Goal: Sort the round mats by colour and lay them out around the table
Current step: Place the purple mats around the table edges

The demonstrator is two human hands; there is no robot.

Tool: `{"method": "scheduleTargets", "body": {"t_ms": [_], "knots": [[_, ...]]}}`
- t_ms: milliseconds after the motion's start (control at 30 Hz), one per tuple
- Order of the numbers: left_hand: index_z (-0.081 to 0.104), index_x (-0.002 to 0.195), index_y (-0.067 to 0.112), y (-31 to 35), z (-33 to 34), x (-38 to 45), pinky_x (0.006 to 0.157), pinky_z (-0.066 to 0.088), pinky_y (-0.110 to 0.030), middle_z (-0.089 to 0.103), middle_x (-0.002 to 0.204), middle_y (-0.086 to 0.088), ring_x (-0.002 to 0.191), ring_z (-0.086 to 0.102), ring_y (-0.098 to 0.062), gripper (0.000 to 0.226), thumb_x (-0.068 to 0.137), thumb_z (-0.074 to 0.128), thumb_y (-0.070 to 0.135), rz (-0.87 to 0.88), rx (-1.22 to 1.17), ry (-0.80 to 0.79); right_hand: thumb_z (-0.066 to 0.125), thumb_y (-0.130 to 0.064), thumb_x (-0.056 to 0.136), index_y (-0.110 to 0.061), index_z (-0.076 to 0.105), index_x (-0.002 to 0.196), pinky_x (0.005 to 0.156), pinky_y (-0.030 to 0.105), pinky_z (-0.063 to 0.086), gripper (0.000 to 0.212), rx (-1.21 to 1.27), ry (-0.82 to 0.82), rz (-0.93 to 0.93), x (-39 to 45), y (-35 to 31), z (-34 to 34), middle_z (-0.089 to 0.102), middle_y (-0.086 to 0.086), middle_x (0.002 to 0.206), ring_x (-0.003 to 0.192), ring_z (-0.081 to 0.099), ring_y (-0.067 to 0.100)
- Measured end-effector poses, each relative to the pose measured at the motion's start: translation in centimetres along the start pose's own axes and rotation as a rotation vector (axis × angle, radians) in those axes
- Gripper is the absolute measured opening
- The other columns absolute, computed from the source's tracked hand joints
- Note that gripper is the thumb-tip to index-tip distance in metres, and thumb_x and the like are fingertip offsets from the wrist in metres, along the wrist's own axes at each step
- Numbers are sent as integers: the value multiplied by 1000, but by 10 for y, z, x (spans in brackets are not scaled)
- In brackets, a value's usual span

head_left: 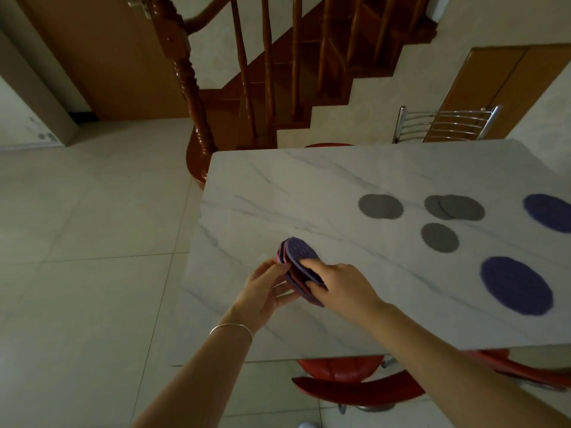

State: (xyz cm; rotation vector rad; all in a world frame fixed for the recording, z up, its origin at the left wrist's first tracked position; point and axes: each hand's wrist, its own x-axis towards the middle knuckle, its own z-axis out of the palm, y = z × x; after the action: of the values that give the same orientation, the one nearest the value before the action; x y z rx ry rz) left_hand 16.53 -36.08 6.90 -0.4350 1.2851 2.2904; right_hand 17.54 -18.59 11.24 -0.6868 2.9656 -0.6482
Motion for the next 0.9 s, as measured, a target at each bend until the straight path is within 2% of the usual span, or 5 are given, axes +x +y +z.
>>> {"method": "scheduleTargets", "body": {"t_ms": [200,367,533,667,900], "knots": [[56,114,8,-8,2,8,67,59,-39,66,98,-18,84,68,-30,24,90,53,6,18,9,96,48,-20,91,-33,52,129,74,36,51,40,-20,117,29,16,30,-2,71,2,109,92,66,26],[55,117,8,-11,-20,10,64,58,-40,67,99,-17,85,67,-32,29,88,56,7,34,11,166,64,-2,79,-17,69,108,54,36,55,34,-87,319,63,32,62,0,70,6,97,82,67,29],[59,119,9,-13,-65,0,65,59,-38,69,104,-18,87,70,-30,41,80,63,19,78,-32,232,82,-4,58,-20,75,94,53,30,55,40,-201,167,102,25,81,33,67,8,80,71,65,29],[64,114,10,-12,-93,-6,63,60,-35,74,97,-15,85,72,-28,35,80,62,17,99,-118,281,85,-8,53,-23,72,100,53,30,53,51,-236,-35,115,-1,83,70,66,5,86,74,64,26],[69,108,13,-11,-94,-7,65,60,-35,74,97,-13,85,72,-26,32,77,64,16,91,-161,288,88,-23,44,-30,75,89,46,26,52,48,-318,-149,155,-20,77,95,68,0,82,67,65,20]]}}
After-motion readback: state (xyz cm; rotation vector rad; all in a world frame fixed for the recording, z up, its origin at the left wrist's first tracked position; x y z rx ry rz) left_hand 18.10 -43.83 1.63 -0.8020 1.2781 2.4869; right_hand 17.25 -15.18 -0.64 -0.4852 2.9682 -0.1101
